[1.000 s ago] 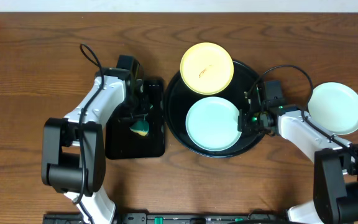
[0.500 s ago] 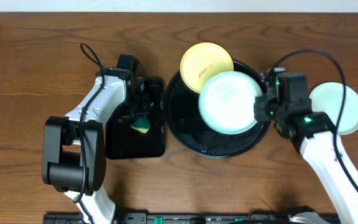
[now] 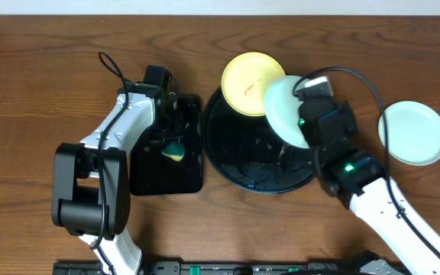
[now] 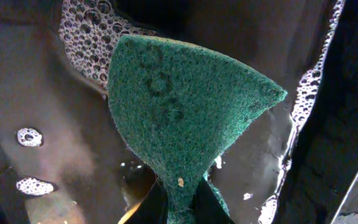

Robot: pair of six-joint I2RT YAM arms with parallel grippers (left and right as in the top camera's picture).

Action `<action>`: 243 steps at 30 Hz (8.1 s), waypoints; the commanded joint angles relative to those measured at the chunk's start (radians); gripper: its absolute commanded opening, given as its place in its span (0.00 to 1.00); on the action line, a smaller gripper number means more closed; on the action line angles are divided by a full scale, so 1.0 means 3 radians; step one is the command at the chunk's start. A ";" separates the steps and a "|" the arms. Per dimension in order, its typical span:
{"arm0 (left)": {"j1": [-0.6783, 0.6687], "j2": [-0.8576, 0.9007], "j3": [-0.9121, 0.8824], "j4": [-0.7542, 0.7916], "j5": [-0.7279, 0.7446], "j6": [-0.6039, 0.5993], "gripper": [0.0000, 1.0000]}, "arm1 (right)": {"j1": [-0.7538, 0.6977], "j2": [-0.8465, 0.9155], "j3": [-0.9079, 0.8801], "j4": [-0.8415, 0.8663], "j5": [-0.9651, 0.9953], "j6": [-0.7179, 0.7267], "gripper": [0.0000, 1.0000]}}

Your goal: Clean dirty plates on tray and stack at the side

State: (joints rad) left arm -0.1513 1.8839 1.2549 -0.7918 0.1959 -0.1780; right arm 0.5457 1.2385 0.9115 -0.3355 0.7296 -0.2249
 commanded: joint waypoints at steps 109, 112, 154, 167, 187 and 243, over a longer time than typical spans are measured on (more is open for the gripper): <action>0.0020 0.0005 -0.0025 -0.0058 -0.0017 0.0069 0.15 | -0.3522 0.0877 -0.0046 -0.0544 -0.2459 0.2678 0.56; 0.0020 0.0005 -0.0025 -0.0058 -0.0017 0.0069 0.17 | -0.3396 0.0551 -0.0046 -0.0484 -0.3006 0.2319 0.55; 0.0098 -0.0342 0.0093 -0.0135 -0.0017 0.0155 0.64 | -0.0955 0.1602 0.0003 0.0281 -0.3268 0.1320 0.64; 0.0057 -0.0268 -0.0444 0.0244 0.0022 0.0141 0.66 | -0.0955 0.1606 0.0955 -0.0380 -0.3269 0.1291 0.78; 0.0051 -0.0275 -0.0418 0.0240 -0.0108 0.0146 0.33 | -0.0944 0.1606 0.1102 -0.0727 -0.3255 0.1230 0.71; 0.0051 -0.0397 -0.0512 0.0301 0.0070 0.0079 0.07 | -0.0949 0.1673 0.1104 -0.0079 -0.2909 0.1044 0.71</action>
State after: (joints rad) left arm -0.1402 1.7870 1.0950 -0.6979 0.2264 -0.1528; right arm 0.2565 1.7271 1.2297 -0.3882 -0.1932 0.1047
